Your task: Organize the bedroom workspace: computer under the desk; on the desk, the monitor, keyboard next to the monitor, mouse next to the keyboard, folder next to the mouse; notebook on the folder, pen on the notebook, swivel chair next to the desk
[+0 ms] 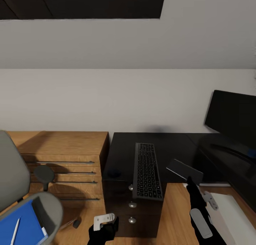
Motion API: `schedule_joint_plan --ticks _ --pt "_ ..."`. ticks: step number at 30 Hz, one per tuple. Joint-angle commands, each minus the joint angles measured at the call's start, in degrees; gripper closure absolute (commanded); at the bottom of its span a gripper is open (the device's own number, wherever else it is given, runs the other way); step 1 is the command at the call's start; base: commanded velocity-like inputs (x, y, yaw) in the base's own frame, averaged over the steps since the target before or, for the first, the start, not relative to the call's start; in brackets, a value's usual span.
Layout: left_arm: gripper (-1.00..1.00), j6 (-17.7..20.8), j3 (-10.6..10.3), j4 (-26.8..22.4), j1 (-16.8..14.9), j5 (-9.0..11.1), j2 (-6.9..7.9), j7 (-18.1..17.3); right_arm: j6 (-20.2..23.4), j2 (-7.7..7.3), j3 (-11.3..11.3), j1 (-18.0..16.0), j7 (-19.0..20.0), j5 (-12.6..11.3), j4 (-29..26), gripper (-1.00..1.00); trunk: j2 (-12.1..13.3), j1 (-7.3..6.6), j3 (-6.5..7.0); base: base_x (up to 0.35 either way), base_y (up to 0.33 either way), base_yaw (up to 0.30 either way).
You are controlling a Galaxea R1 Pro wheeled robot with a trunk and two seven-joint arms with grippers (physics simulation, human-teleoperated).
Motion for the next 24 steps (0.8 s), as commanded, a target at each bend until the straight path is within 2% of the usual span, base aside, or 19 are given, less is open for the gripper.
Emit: schedule_joint_plan --ticks 1,5,14,24 --pt "-1.00 -0.37 -0.22 -0.06 -0.09 0.52 0.05 0.32 -0.19 -0.02 0.12 -0.02 -0.15 -0.38 -0.03 -1.00 -0.04 -0.04 -0.06 -0.303 0.000 0.000" --pt "-1.00 -0.38 -0.18 -0.06 -0.09 0.47 0.05 0.29 -0.19 -0.02 0.12 -0.02 -0.15 -0.38 0.01 -1.00 -0.04 -0.04 -0.06 -0.182 0.000 0.000" --pt "-1.00 -0.38 -0.22 -0.10 -0.09 0.31 0.05 0.32 -0.19 -0.02 0.12 -0.02 -0.15 -0.45 0.02 -1.00 -0.04 -0.04 -0.06 -0.047 0.000 0.000" --pt "-1.00 -0.38 -0.22 -0.07 -0.09 0.38 0.05 0.32 -0.14 0.01 0.12 -0.02 -0.15 -0.47 0.02 -1.00 -0.04 -0.04 -0.06 -0.215 0.000 0.000"
